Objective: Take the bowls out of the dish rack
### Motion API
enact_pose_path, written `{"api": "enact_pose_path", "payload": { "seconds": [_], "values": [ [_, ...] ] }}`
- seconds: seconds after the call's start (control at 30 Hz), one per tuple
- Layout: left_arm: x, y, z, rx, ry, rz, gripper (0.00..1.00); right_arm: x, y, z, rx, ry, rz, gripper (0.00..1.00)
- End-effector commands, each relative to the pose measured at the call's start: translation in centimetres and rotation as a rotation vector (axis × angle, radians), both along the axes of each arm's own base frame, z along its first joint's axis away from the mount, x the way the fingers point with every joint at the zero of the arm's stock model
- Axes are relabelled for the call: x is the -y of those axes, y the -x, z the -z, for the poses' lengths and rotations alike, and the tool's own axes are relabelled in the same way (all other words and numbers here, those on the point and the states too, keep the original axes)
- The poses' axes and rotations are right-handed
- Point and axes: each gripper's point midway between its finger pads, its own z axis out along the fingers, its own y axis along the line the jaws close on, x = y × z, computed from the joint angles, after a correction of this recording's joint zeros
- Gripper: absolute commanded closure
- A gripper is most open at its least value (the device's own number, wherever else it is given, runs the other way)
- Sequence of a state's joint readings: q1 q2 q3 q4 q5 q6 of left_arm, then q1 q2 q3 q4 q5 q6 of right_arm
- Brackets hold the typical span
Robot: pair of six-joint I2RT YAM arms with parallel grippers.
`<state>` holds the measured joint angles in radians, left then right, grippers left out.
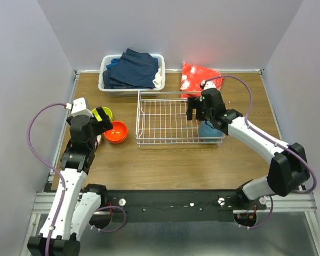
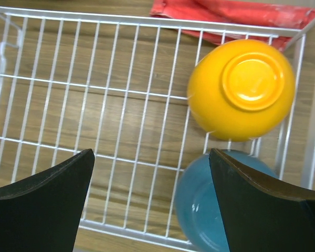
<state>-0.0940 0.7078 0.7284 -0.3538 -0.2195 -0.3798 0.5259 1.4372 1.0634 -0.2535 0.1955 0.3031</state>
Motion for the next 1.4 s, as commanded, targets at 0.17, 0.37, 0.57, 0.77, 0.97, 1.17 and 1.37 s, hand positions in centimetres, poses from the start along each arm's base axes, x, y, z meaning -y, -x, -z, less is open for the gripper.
{"api": "enact_pose_path", "payload": {
  "seconds": [0.17,0.37,0.57,0.77,0.97,1.17,1.37],
  "values": [
    [1.6,1.3,-1.1,0.058,-0.098,0.068,0.01,3.7,-3.6,0.5,0.017,0.374,0.040,0.03],
    [2.7,1.7,-0.8,0.061,-0.105,0.110,0.01,4.5,-4.9,1.8,0.003,0.572,-0.037,0.06],
    [3.1,1.9,-0.6,0.058,-0.111,0.123,0.01,5.0,-5.7,2.6,-0.002,0.764,-0.051,0.06],
    [3.4,2.0,-0.4,0.053,-0.117,0.134,0.01,4.1,-6.2,4.4,-0.013,0.854,-0.062,0.06],
    [3.6,2.0,-0.2,0.047,-0.122,0.142,0.01,4.5,-6.3,6.7,-0.046,0.967,-0.052,0.06],
    [3.6,2.0,-0.2,0.049,-0.118,0.145,0.01,4.9,-5.8,8.2,-0.050,1.079,-0.039,0.06],
    [3.6,2.1,-0.1,0.046,-0.120,0.144,0.01,5.5,-5.5,9.6,-0.056,1.191,-0.016,0.06]
  ]
}}
